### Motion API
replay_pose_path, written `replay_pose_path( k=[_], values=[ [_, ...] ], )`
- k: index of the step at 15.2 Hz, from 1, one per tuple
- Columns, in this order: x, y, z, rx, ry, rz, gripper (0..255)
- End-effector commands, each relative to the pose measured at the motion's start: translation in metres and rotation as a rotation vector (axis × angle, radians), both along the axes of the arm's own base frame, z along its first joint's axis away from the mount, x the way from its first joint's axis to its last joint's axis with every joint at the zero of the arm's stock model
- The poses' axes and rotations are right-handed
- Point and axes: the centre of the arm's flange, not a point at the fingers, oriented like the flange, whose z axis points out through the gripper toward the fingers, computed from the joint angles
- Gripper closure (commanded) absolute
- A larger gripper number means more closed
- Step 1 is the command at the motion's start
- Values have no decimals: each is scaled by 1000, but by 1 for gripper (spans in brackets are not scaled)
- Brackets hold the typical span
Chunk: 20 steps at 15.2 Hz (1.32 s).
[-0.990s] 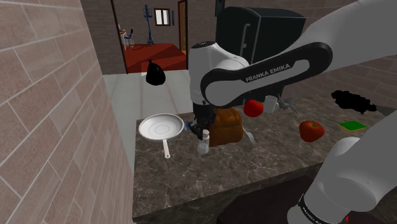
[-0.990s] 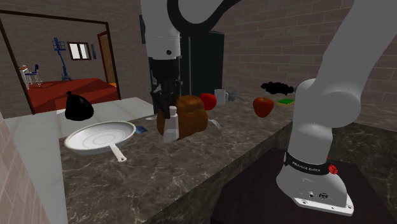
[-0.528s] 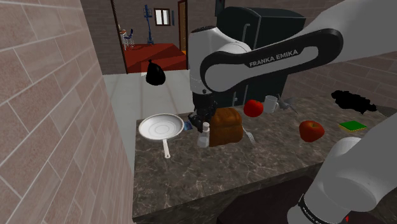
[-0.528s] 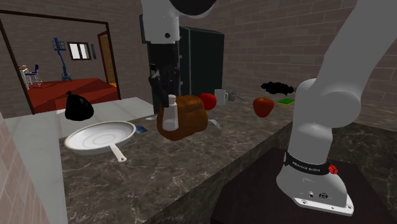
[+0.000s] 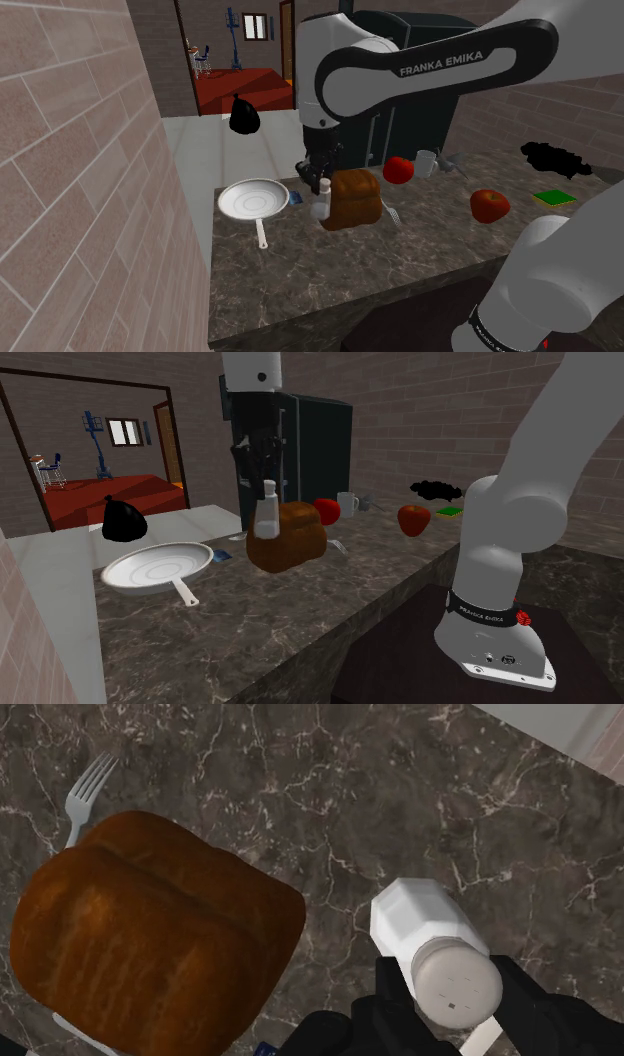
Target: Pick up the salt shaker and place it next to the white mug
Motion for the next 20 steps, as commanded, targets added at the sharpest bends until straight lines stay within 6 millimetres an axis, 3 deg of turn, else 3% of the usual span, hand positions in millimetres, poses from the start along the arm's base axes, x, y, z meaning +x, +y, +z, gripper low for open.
replay_pose_path(
  k=[1,3,20],
  values=[
    [0,1,12,0,0,0,255],
    [0,1,19,0,0,0,255],
    [-13,-223,19,0,0,0,255]
  ],
)
